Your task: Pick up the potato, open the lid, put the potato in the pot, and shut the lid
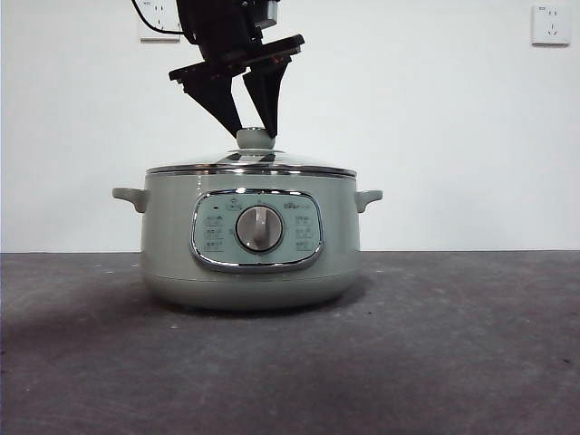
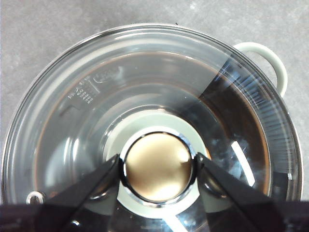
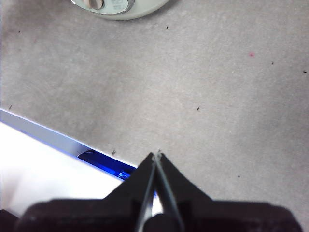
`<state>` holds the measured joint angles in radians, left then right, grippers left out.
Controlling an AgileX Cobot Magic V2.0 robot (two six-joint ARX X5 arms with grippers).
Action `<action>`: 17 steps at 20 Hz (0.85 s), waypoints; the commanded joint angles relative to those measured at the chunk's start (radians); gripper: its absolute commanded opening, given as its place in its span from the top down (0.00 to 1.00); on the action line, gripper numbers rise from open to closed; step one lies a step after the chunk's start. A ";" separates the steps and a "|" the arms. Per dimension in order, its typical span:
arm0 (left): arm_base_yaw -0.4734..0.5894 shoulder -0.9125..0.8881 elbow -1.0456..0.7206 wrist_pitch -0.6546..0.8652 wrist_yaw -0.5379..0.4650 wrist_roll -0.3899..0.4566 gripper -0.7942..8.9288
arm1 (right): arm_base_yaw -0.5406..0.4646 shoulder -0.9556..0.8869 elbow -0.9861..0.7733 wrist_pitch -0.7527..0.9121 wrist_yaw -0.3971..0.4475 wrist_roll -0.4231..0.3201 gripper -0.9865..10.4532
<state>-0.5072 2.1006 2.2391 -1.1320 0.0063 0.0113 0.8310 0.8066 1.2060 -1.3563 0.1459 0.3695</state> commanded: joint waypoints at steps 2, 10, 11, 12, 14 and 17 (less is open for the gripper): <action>-0.002 0.035 -0.007 0.030 0.000 0.021 0.20 | 0.001 0.000 -0.011 -0.023 0.000 -0.006 0.92; -0.010 0.030 0.196 -0.082 -0.029 0.011 0.08 | 0.001 0.002 -0.011 -0.023 0.000 -0.010 0.92; -0.013 0.030 0.239 -0.116 -0.029 0.004 0.08 | 0.001 0.002 -0.011 -0.023 0.000 -0.010 0.92; -0.018 0.030 0.272 -0.148 -0.029 0.003 0.08 | 0.001 0.002 -0.011 -0.023 0.000 -0.010 0.92; -0.025 0.029 0.321 -0.185 -0.026 -0.002 0.08 | 0.001 0.002 -0.011 -0.023 0.000 -0.010 0.92; -0.036 -0.006 0.323 -0.187 -0.025 -0.011 0.08 | 0.001 0.003 -0.011 -0.023 0.000 -0.009 0.92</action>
<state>-0.5404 2.1044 2.5607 -1.3170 -0.0196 0.0139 0.8310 0.8085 1.2057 -1.3563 0.1463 0.3664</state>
